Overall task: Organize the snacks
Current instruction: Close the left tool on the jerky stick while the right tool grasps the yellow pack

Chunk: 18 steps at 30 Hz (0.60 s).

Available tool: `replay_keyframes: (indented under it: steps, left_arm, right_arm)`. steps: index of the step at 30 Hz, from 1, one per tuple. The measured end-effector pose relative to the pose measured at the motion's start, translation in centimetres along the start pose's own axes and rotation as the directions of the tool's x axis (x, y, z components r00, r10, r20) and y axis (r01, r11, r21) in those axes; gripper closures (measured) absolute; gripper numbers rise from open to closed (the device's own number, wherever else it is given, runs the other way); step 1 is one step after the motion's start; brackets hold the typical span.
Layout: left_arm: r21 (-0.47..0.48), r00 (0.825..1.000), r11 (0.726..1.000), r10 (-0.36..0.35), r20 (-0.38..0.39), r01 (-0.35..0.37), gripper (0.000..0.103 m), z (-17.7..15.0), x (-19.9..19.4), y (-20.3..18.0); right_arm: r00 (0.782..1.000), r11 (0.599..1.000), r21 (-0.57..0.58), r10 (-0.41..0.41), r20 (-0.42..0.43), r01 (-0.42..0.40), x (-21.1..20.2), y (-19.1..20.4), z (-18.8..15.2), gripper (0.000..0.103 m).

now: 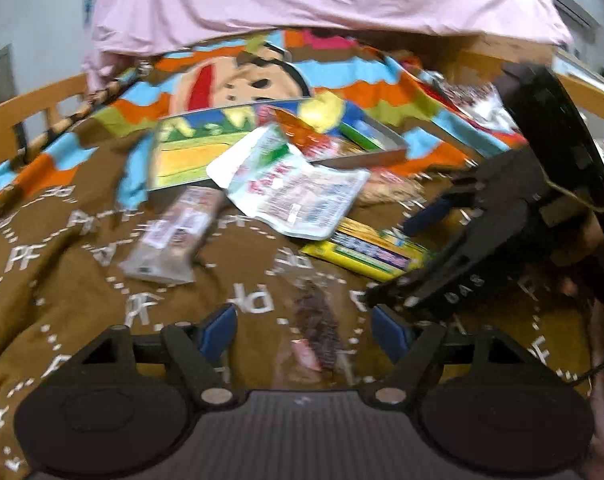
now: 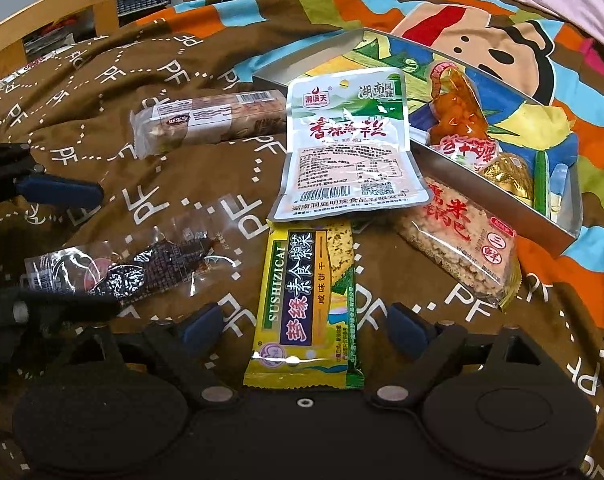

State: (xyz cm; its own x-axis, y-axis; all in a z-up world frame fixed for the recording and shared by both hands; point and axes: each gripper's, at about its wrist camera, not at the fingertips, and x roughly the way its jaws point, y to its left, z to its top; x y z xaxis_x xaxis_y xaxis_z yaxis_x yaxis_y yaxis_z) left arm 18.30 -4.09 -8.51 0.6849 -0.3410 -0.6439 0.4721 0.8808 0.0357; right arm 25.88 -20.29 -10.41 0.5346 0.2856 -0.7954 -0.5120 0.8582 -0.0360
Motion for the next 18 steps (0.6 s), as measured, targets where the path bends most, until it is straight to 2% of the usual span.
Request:
replay_keyframes:
  steps: [1,3,7,13,18]
  left_arm:
    - [0.007,1.000,1.000,-0.010,-0.015,0.010,0.025,0.0,0.5,-0.2]
    - [0.002,0.998,0.999,-0.035,-0.046,0.035,0.034,0.1,1.4,-0.1]
    - [0.000,0.996,0.999,-0.043,-0.075,0.043,0.042,0.2,2.2,0.1]
    - [0.032,0.993,0.999,-0.010,-0.118,0.014,0.049,0.0,2.9,-0.3]
    - [0.018,0.992,1.000,0.027,-0.122,-0.025,0.059,-0.1,3.1,-0.4]
  right_arm:
    - [1.000,1.000,-0.002,-0.003,0.003,0.003,0.0,0.0,0.0,0.014]
    - [1.000,1.000,-0.002,-0.013,0.007,0.013,-0.1,-0.2,0.0,0.016]
    - [1.000,1.000,0.023,-0.019,0.013,0.019,-0.2,-0.7,0.0,0.020]
    - [1.000,1.000,-0.003,-0.003,0.024,0.003,0.6,-0.1,0.3,0.021]
    - [1.000,0.999,0.045,-0.011,0.022,0.010,1.3,-0.3,0.6,0.021]
